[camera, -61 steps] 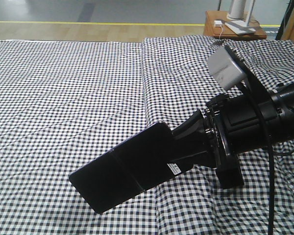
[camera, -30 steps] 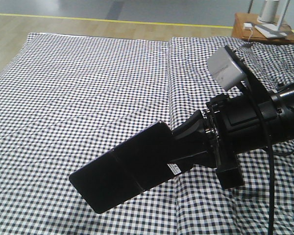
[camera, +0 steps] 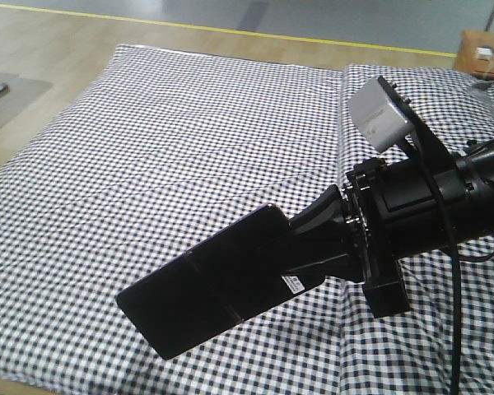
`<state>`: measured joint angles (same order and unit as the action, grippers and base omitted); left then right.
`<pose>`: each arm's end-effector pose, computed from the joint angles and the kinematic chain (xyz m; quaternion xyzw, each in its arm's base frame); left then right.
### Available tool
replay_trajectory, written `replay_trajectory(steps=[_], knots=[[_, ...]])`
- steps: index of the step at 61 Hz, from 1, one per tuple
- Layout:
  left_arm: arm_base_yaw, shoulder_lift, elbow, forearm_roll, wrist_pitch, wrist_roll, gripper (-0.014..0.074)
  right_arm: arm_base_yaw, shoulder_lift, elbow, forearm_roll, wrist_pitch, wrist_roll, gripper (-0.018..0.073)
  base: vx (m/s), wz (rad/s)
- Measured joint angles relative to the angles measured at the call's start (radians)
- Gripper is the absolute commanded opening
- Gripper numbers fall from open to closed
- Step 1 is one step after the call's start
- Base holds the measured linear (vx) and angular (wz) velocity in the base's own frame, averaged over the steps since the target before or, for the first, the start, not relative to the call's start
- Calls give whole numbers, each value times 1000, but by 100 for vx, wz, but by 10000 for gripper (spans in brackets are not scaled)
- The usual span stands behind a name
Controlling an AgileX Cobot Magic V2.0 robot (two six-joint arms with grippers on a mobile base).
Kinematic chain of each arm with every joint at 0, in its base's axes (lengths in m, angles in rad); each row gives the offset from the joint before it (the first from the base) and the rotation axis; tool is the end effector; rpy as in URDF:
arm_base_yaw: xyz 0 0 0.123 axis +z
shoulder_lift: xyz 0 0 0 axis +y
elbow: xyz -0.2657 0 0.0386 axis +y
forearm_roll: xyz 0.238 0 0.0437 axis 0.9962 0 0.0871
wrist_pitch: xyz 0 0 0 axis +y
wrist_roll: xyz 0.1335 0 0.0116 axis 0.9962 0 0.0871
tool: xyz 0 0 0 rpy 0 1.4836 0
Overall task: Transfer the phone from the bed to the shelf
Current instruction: 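Hold the phone in the right gripper while the base turns away from the bed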
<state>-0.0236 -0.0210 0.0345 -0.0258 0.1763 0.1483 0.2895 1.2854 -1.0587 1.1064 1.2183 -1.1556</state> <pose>0.1054 -0.0031 0.1827 0.0558 0.7403 0.0316 0.6692 0.1997 0.1768 0.3157 -0.4635 0.7192 0.4246 0.2959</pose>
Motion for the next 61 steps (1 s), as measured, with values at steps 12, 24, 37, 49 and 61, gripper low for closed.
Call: replay_trajectory(steps=[12,24,37,49,61], knots=[[0,0,0,0,0,0,1,0,0,0,0,0,0,-2,-10,40],[0,0,0,0,0,0,1,0,0,0,0,0,0,-2,-13,48],[0,0,0,0,0,0,1,0,0,3,0,1,0,-2,-13,49],[0,0,0,0,0,0,1,0,0,3,0,1,0,-2,-12,45],[0,0,0,0,0,0,1,0,0,3,0,1,0,-2,-10,40]])
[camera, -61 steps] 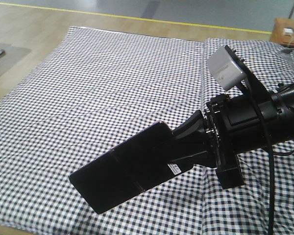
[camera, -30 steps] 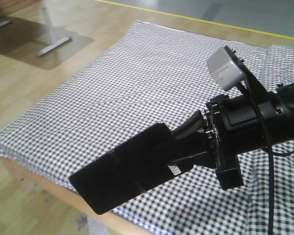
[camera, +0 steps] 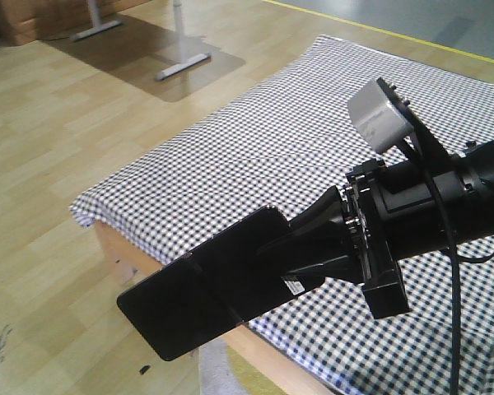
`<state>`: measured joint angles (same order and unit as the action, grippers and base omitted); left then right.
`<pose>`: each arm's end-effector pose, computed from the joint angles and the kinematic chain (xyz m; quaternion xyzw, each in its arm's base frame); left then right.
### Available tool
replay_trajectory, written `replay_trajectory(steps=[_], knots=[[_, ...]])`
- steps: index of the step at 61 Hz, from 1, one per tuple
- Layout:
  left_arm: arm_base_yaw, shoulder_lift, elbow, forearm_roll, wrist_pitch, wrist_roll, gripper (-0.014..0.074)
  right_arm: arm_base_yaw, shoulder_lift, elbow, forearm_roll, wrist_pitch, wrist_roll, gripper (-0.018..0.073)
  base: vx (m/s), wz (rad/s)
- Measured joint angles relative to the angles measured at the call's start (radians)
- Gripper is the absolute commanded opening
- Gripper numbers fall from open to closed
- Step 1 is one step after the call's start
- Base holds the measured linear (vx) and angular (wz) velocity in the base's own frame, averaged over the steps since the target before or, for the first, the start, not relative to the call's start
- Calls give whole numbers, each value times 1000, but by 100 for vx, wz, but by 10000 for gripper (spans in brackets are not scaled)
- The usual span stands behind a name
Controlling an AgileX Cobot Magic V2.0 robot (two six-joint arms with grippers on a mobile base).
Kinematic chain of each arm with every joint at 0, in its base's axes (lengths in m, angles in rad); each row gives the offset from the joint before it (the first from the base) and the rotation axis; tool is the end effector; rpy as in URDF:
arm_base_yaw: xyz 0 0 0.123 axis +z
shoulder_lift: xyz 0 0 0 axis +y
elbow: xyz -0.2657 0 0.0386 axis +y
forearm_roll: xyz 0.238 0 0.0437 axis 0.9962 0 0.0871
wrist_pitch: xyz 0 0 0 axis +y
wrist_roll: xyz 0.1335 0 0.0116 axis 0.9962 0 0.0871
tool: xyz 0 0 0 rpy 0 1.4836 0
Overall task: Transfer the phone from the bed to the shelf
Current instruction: 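Hold the phone in the right gripper while the base turns away from the bed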
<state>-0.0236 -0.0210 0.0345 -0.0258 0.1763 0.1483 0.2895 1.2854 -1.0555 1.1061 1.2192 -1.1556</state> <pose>0.1054 -0.0031 0.1827 0.0558 0.7403 0.0316 0.6692 0.1994 0.1768 0.3148 -0.4633 0.7198 0.4251 0.2943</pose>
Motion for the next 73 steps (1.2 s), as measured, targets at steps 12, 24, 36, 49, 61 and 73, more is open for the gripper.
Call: replay_trajectory(steps=[12,24,36,49,61,73], knots=[[0,0,0,0,0,0,1,0,0,0,-1,0,0,-2,-10,38],[0,0,0,0,0,0,1,0,0,0,-1,0,0,-2,-10,40],[0,0,0,0,0,0,1,0,0,0,-1,0,0,-2,-11,44],[0,0,0,0,0,0,1,0,0,0,-2,0,0,-2,-13,50],[0,0,0,0,0,0,1,0,0,0,-3,0,0,-2,-15,58],[0,0,0,0,0,0,1,0,-2,0,-3,0,0,-2,-17,64]])
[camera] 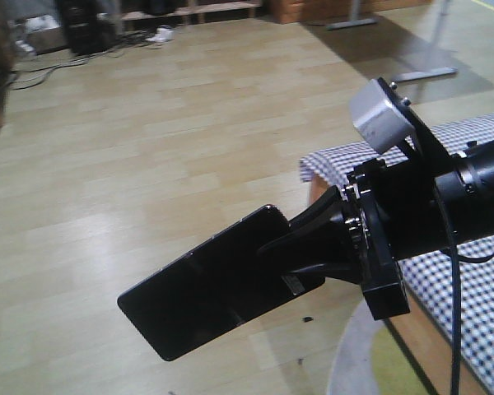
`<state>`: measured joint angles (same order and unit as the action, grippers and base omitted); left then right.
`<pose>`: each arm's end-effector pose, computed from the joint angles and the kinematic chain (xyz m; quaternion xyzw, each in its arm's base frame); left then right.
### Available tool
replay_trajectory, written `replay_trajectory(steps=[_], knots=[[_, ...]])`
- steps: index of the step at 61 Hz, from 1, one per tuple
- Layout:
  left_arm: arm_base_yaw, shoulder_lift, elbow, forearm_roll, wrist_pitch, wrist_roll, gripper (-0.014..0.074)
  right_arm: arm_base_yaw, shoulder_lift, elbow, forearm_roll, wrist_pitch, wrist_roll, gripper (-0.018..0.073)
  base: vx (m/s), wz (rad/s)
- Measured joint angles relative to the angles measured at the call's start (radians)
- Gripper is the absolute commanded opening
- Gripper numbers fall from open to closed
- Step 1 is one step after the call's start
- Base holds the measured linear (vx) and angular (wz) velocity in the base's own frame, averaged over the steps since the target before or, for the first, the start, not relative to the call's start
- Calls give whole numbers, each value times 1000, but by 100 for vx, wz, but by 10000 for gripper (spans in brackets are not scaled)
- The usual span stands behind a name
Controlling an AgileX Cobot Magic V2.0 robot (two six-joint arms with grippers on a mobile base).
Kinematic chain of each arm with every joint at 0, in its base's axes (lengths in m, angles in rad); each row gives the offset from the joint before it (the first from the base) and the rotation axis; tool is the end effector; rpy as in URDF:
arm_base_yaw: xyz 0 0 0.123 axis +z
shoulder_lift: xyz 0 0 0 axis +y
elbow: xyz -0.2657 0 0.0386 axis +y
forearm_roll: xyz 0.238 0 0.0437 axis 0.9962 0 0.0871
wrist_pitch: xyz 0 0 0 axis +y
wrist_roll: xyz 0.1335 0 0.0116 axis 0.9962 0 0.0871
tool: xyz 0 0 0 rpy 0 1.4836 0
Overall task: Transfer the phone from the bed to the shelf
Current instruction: 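Hold the phone in the right gripper while the base turns away from the bed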
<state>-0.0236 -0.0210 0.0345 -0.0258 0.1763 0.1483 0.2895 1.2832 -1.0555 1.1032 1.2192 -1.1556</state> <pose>0.1054 -0.0031 0.1827 0.0558 0.7403 0.0316 0.6692 0.1990 0.1765 0.3150 -0.4643 0.7197 0.4237 0.2947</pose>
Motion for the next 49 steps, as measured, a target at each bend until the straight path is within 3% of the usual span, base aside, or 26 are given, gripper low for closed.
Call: replay_trajectory(steps=[22,49], knots=[[0,0,0,0,0,0,1,0,-6,0,0,0,0,-2,-17,51],[0,0,0,0,0,0,1,0,-6,0,0,1,0,-2,-10,19]])
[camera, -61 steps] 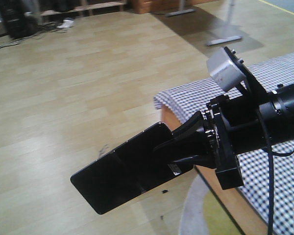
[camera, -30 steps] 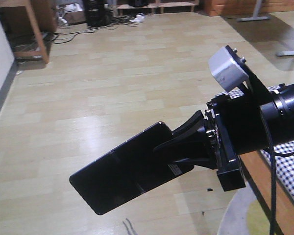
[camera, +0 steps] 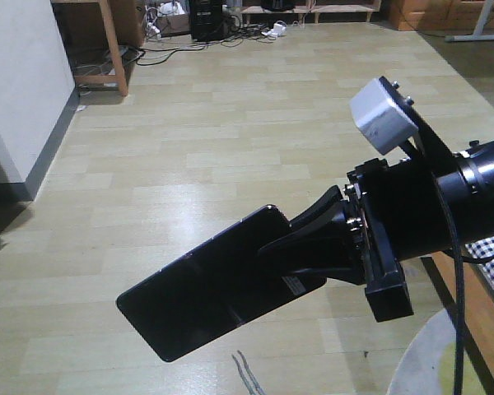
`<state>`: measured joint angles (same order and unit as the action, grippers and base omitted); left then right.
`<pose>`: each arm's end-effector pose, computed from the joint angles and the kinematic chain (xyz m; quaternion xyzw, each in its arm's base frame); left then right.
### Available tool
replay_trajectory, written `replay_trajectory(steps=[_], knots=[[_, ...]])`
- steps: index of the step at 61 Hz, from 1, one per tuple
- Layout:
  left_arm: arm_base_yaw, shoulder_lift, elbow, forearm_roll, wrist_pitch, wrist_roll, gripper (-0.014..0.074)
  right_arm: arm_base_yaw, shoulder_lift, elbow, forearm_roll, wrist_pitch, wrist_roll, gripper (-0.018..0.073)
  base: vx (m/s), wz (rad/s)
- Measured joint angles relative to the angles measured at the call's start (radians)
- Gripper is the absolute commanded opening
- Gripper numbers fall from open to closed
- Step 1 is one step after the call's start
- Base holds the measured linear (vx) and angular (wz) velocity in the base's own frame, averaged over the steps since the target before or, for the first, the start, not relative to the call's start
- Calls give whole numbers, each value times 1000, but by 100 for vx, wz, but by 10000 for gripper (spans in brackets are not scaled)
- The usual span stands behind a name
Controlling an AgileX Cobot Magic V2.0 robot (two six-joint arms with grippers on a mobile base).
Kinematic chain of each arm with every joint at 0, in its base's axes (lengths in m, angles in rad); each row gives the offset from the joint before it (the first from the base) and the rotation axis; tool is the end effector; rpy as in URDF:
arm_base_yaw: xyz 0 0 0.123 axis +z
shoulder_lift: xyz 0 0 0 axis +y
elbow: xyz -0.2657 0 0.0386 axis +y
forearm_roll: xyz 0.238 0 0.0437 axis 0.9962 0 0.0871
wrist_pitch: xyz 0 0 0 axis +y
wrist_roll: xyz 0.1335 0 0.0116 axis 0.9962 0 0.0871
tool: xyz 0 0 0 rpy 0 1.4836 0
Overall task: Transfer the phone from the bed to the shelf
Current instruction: 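Hold the phone in the right gripper while the base turns away from the bed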
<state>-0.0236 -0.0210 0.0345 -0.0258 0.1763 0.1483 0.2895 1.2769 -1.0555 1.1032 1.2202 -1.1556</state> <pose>0.1054 -0.0031 0.1827 0.0558 0.7403 0.0316 0.6692 0.1977 0.1761 0.3165 -0.4656 0.7183 0.4232 0.2970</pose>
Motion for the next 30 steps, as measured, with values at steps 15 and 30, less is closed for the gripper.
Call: replay_trajectory(steps=[15,30], knots=[[0,0,0,0,0,0,1,0,0,0,0,0,0,-2,-2,4],[0,0,0,0,0,0,1,0,0,0,0,0,0,-2,2,-4]])
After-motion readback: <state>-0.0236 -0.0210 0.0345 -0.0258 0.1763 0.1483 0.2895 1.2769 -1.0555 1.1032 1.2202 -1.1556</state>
